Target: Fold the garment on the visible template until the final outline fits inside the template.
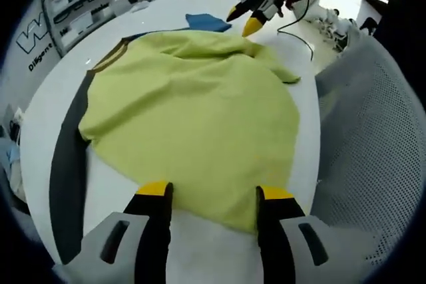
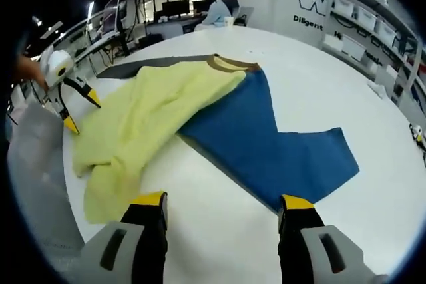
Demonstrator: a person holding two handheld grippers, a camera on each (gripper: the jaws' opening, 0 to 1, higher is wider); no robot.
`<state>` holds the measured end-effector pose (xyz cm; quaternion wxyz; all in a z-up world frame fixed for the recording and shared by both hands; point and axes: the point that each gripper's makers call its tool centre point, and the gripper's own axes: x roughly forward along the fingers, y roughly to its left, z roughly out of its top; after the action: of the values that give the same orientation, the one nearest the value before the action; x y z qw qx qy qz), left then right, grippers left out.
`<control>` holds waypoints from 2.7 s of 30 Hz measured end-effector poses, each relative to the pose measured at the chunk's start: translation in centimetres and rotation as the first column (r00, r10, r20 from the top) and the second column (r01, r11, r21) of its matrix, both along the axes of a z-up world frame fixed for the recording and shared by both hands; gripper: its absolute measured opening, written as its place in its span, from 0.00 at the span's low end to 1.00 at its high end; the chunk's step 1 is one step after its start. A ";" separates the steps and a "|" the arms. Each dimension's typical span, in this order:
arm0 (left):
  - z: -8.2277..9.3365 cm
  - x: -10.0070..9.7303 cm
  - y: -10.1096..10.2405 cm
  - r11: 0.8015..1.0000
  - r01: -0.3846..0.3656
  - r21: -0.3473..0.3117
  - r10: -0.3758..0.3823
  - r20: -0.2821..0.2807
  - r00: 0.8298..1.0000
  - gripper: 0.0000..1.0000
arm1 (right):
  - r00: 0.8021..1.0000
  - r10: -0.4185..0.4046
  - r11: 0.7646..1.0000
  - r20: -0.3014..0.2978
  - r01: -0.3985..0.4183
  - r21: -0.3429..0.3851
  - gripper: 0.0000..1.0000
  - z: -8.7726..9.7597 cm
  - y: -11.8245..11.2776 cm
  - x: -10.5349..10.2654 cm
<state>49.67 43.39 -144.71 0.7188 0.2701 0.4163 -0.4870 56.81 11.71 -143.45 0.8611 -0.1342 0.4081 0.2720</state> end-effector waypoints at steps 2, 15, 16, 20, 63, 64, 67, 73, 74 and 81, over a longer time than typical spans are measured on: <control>0.0 0.0 0.6 1.000 -0.023 0.012 0.023 -0.011 1.000 0.49 | 1.000 0.009 1.000 0.001 -0.009 -0.008 0.61 -0.1 -0.4 0.3; 0.0 -0.3 1.0 0.998 -0.067 -0.016 0.067 0.003 0.998 0.50 | 0.997 0.078 0.996 -0.001 -0.078 -0.053 0.43 -0.3 -2.0 1.5; 0.0 -0.3 1.0 0.997 -0.071 -0.018 0.072 0.004 0.997 0.50 | 0.996 0.089 0.994 -0.003 -0.089 -0.060 0.42 -0.4 -2.1 1.6; -0.1 -0.3 1.0 0.996 -0.088 -0.024 0.088 0.007 0.996 0.50 | 0.994 0.103 0.992 -0.026 -0.105 -0.074 0.35 -1.0 -2.7 1.6; 0.0 -0.3 0.9 0.997 -0.058 -0.043 0.058 0.011 0.998 0.50 | 0.967 0.079 0.958 -0.241 -0.007 0.286 0.00 6.7 -0.2 0.7; 0.0 -0.3 0.9 0.997 -0.058 -0.044 0.058 0.011 0.998 0.50 | 0.967 0.079 0.955 -0.242 -0.005 0.295 0.00 7.0 -0.1 0.8; 0.1 -0.3 0.9 0.997 -0.060 -0.050 0.060 0.013 0.998 0.50 | 0.973 0.046 0.927 -0.224 0.042 0.372 0.00 9.4 0.6 2.6; 0.1 -0.3 0.9 0.997 -0.065 -0.053 0.065 0.012 0.998 0.50 | 0.977 -0.057 0.861 -0.203 0.151 0.486 0.00 12.9 0.6 6.3; 0.1 -0.3 0.9 0.996 -0.066 -0.052 0.067 0.012 0.998 0.50 | 0.973 -0.097 0.844 -0.209 0.192 0.501 0.00 13.2 0.4 6.9; 0.1 -0.3 0.8 0.996 -0.072 -0.047 0.072 0.011 0.997 0.50 | 0.937 -0.325 0.873 -0.129 0.350 0.340 0.00 11.4 -4.4 9.5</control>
<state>49.37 44.20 -144.64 0.7444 0.2412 0.4099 -0.4687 66.28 7.31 -132.09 0.8908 0.1073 0.3977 0.1917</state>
